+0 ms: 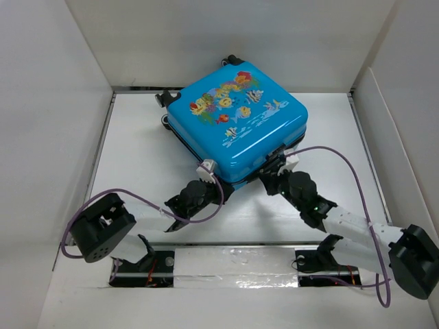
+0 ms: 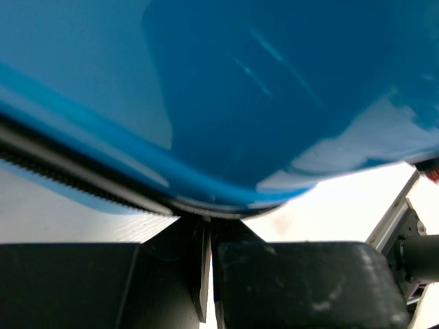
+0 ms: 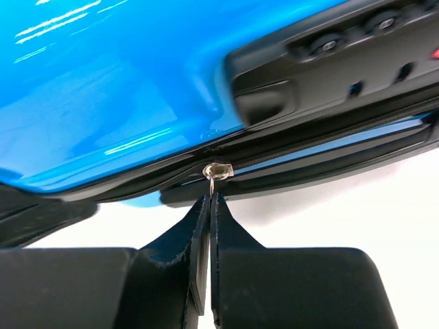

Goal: Pack the luggage

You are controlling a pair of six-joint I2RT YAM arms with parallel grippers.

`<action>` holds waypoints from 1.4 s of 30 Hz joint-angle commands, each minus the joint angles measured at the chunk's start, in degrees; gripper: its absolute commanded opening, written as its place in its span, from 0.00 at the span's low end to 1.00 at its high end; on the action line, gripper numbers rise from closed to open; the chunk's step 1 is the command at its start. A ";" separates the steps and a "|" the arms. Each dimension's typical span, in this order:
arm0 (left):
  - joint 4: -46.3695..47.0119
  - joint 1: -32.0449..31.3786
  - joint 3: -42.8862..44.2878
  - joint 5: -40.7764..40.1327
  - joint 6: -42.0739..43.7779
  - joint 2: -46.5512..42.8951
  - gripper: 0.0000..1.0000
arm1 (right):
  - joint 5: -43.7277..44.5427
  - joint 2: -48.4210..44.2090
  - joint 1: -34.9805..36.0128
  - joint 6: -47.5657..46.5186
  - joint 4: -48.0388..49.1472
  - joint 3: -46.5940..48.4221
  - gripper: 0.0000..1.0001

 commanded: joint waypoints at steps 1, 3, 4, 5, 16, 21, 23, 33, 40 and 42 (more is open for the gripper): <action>8.06 0.99 4.59 -4.76 0.95 0.53 0.00 | -3.00 -1.14 6.34 3.81 4.06 0.45 0.00; 8.24 0.99 5.73 -4.67 1.04 1.41 0.00 | -2.74 -0.70 10.28 5.13 4.94 0.80 0.00; 8.59 0.99 6.00 -4.50 1.12 1.76 0.00 | -2.31 -0.09 11.61 5.57 5.12 1.41 0.00; 8.76 0.99 6.52 -4.41 1.04 2.38 0.00 | -1.43 0.36 13.02 5.93 5.29 1.76 0.00; 12.27 4.41 8.64 0.24 -0.19 6.51 0.00 | 0.25 10.72 26.39 8.65 11.70 8.53 0.00; 12.98 4.94 9.25 0.95 -0.28 7.92 0.00 | -1.52 17.22 27.01 9.88 19.07 11.17 0.00; 13.25 4.94 9.34 0.95 0.07 7.75 0.00 | 1.28 18.29 27.01 9.97 19.53 12.75 0.00; 11.93 13.11 -5.04 -0.01 -0.63 -6.04 0.80 | 4.29 7.58 22.80 10.50 16.29 6.79 0.00; 3.09 15.32 -13.33 -11.86 -5.37 -26.33 0.78 | 0.34 4.58 20.85 10.24 13.91 6.42 0.00; -0.18 15.93 -12.20 -17.40 -6.34 -33.72 0.71 | -1.86 5.37 20.85 10.24 13.64 6.77 0.00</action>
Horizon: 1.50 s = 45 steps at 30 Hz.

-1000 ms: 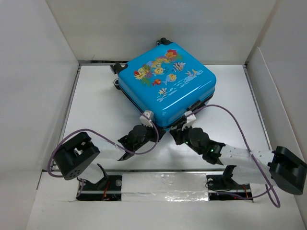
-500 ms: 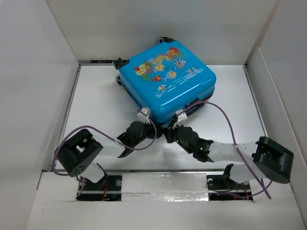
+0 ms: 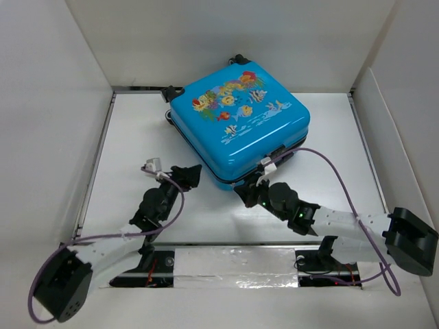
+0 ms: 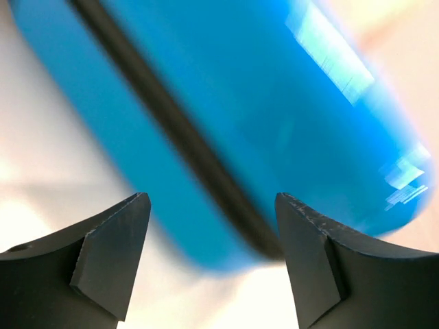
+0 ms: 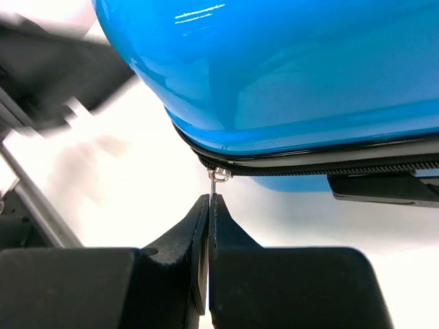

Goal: Pack the luggage

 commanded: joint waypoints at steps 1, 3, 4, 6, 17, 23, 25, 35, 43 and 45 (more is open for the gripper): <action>-3.73 0.61 1.92 -11.18 -2.37 -8.97 0.69 | -9.64 -0.45 1.05 2.13 8.05 2.49 0.00; -7.78 2.79 7.78 -16.71 -3.24 -9.52 0.68 | -10.44 1.40 1.67 2.83 10.14 2.41 0.00; -10.41 4.72 10.00 -17.43 -3.94 -8.30 0.68 | -10.35 3.24 2.36 3.27 11.20 2.06 0.00; -11.05 14.95 17.96 -11.14 -7.54 -1.46 0.78 | -10.35 4.22 2.37 4.14 13.83 1.44 0.00; -6.23 41.47 52.45 30.60 -26.97 46.43 0.94 | -6.84 -0.96 2.37 3.36 7.61 -0.31 0.00; -2.80 44.28 64.15 39.94 -31.26 58.49 0.99 | -7.89 -4.56 2.90 3.18 1.81 -1.11 0.37; 1.93 44.81 66.08 42.75 -34.17 61.31 0.99 | -8.07 -6.92 2.90 3.53 0.41 -1.55 0.63; 11.18 42.28 72.68 46.63 -39.36 69.66 0.99 | 0.54 -16.07 2.38 4.50 -9.79 -4.27 0.76; 17.68 40.51 78.74 47.08 -43.85 74.94 0.96 | -0.15 -23.64 -6.48 5.64 -12.78 -7.17 0.30; 18.13 39.90 80.84 47.43 -44.29 76.53 0.84 | -3.73 -22.94 -9.48 4.94 -12.43 -6.65 0.29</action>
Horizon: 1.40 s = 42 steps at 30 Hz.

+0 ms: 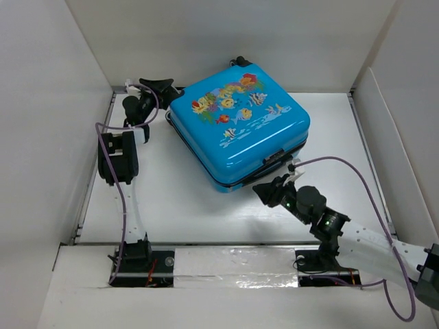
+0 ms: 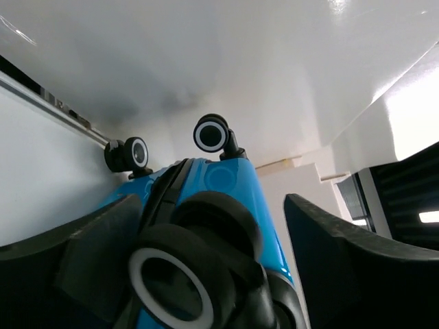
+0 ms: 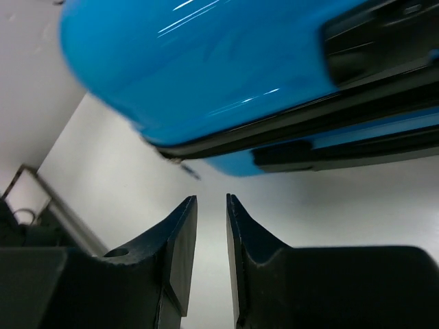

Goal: Pack the luggage

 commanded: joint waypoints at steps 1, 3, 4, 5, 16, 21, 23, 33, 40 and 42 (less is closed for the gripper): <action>8.53 -1.35 4.92 2.25 -2.17 0.66 0.80 | -3.21 0.53 -5.94 -1.09 0.81 0.98 0.29; 10.03 -1.88 5.81 2.95 -3.83 2.07 0.57 | -5.14 2.38 -7.89 -1.53 1.69 2.21 0.29; 12.21 -1.88 5.64 2.87 -4.54 2.34 0.48 | -5.50 3.17 -8.86 -2.06 2.74 2.56 0.29; 13.45 -1.88 5.20 2.52 -5.07 2.43 0.40 | -5.85 4.83 -11.13 -2.41 3.53 2.91 0.29; 28.73 -0.21 -13.93 0.76 -7.79 -6.97 0.00 | -14.10 15.55 -30.82 -8.82 9.07 12.22 0.31; 37.44 -0.21 -24.76 -2.23 -11.92 -12.68 0.00 | -23.41 23.73 -39.36 -11.55 10.22 19.96 0.32; 42.01 -0.82 -30.21 -3.28 -12.54 -15.40 0.00 | -25.01 26.63 -41.64 -12.26 9.96 22.24 0.32; 47.48 -2.40 -49.99 -11.37 -9.48 -32.09 0.00 | -28.09 18.59 -43.49 -11.82 8.03 16.99 0.45; 19.70 -2.41 -54.77 -19.53 5.19 -55.03 0.00 | -27.12 2.23 -44.20 -8.57 8.28 2.15 0.08; 12.35 -3.01 -51.51 -22.00 11.24 -59.44 0.00 | -27.82 -2.26 -44.20 -7.95 10.82 -3.48 0.00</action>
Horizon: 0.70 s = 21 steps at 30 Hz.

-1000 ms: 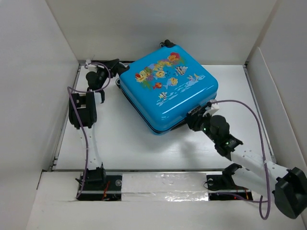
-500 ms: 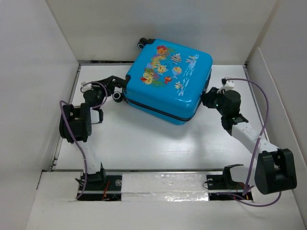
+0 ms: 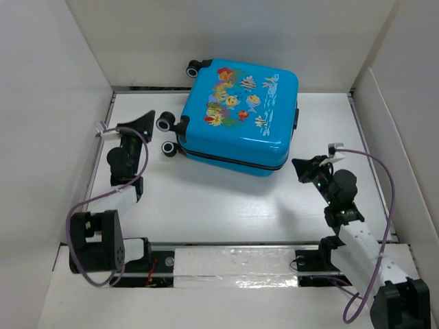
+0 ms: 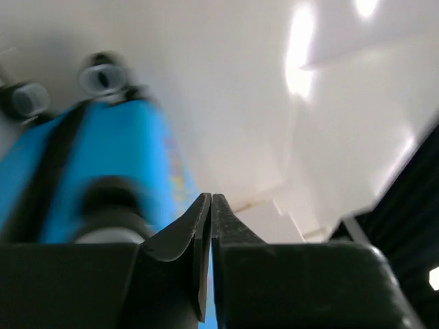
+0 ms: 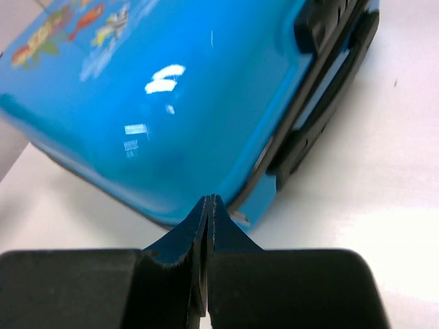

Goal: Pack the luggage

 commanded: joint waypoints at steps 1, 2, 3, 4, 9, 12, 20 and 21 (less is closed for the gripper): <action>1.54 -2.15 7.48 -0.98 11.07 -7.51 0.00 | -3.41 -4.41 0.28 2.28 6.43 -6.14 0.00; 1.59 -2.15 8.64 -0.89 11.52 -7.78 0.00 | -3.77 -5.72 0.28 2.11 6.28 -6.93 0.00; 1.42 -2.15 9.70 -0.72 11.96 -7.61 0.00 | -4.29 -6.17 0.28 2.11 6.02 -7.64 0.00; -0.41 -2.15 12.06 -0.46 12.74 -7.43 0.00 | -4.82 -6.44 -0.24 1.58 4.97 -7.64 0.00; -22.09 -2.15 19.90 0.27 17.23 -5.76 0.27 | -6.05 -8.02 -0.25 0.79 0.92 -7.47 0.14; -25.04 -2.15 13.68 -3.62 16.80 -9.36 0.72 | -6.06 -8.63 -0.25 0.44 -0.57 -7.47 0.38; -34.44 -6.10 10.33 -4.30 17.85 -10.59 0.99 | -6.84 -7.23 -0.25 0.08 -0.31 -7.64 0.45; -35.05 -6.10 9.98 -5.37 18.20 -10.77 0.99 | -7.02 -7.14 -0.25 0.00 -0.31 -7.64 0.45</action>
